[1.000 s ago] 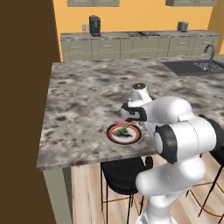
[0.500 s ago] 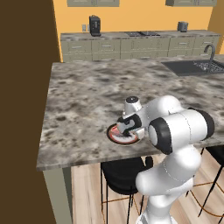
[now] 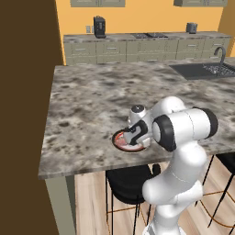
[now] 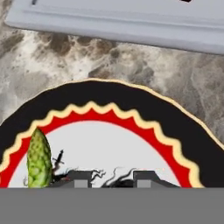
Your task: Create a steak meal by picking up the steak and asparagus from the tray and placing them on the plate. Leave the skewers on the tray.
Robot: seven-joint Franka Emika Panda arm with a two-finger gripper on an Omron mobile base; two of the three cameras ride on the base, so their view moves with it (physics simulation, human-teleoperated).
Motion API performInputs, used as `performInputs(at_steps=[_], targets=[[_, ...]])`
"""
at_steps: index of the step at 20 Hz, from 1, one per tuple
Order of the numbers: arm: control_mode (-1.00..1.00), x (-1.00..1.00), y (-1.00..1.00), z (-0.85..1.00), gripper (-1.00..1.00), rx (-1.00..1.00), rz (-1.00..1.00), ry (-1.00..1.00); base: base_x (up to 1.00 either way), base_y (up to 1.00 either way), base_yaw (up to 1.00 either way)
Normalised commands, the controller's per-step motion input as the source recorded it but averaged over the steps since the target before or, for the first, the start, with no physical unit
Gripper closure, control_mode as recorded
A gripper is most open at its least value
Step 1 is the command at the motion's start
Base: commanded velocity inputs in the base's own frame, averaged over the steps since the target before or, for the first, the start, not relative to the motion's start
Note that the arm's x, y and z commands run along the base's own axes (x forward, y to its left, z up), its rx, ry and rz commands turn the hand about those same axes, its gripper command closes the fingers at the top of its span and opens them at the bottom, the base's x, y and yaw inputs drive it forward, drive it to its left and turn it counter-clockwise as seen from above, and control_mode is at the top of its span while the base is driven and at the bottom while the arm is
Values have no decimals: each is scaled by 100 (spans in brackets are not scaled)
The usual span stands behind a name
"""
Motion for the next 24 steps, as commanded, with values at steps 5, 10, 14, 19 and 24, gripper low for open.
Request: performInputs(at_steps=[5, 10, 14, 19, 24], targets=[[-100, -12, -19, 70, -100, 0, 0, -6, 0, 0, 0], [-100, -75, -35, 94, -100, 0, 0, -14, 0, 0, 0], [-100, -100, -22, 92, -100, 0, 0, -26, 0, 0, 0], [-100, -93, -23, 77, -100, 0, 1, -29, 0, 0, 0], [-100, -20, -43, 3, -100, 0, 4, -5, 0, 0, 0]])
